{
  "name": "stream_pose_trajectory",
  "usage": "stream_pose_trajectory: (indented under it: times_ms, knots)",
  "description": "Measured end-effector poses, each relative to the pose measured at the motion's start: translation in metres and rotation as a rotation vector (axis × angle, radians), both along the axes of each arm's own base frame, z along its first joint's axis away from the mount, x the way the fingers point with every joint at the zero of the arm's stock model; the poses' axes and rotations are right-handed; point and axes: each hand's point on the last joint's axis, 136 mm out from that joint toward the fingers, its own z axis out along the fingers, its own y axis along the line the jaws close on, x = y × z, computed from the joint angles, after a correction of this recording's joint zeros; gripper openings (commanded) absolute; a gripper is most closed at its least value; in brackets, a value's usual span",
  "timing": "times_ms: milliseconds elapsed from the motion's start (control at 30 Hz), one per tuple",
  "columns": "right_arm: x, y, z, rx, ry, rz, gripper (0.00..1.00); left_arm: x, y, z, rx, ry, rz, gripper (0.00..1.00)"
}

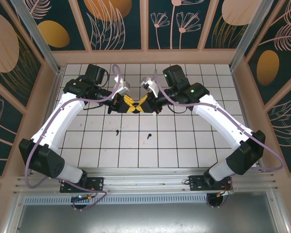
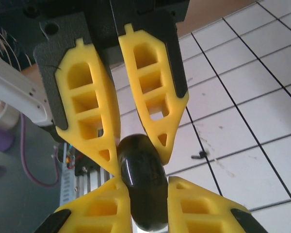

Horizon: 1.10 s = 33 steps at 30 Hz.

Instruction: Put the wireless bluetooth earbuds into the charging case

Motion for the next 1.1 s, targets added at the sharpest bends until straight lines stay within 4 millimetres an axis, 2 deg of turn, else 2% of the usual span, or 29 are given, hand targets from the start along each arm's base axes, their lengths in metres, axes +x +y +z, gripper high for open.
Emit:
stream_pose_trajectory:
  times_ms: [133,267,367,533,667,800,867,967,1100]
  knots:
    - [0.001,-0.001,0.006,0.089,0.023,-0.021,0.0,0.002,0.0,0.008,-0.015,-0.003,0.019,0.35]
    - [0.003,-0.001,0.015,0.163,0.056,-0.049,0.0,0.009,0.001,0.031,-0.079,-0.077,0.068,0.57]
    - [0.011,-0.003,0.021,0.21,0.079,-0.098,0.0,0.015,0.011,0.044,-0.14,-0.109,0.153,0.77]
    - [0.031,-0.016,0.031,0.312,0.114,-0.235,0.0,0.037,0.041,0.053,-0.259,-0.088,0.394,0.69]
    - [0.042,-0.018,0.047,0.418,0.134,-0.293,0.0,0.044,0.047,0.054,-0.387,-0.03,0.491,0.69]
    - [0.043,-0.013,0.07,0.521,0.128,-0.308,0.0,0.046,0.046,0.043,-0.483,0.062,0.532,0.69]
    - [0.041,-0.009,0.083,0.575,0.115,-0.301,0.0,0.042,0.039,0.043,-0.525,0.091,0.522,0.7]
    - [0.039,-0.002,0.094,0.635,0.111,-0.288,0.0,0.031,0.025,0.055,-0.594,0.112,0.466,0.68]
    - [0.044,0.006,0.092,0.66,0.142,-0.291,0.0,0.027,0.023,0.072,-0.693,0.127,0.422,0.63]
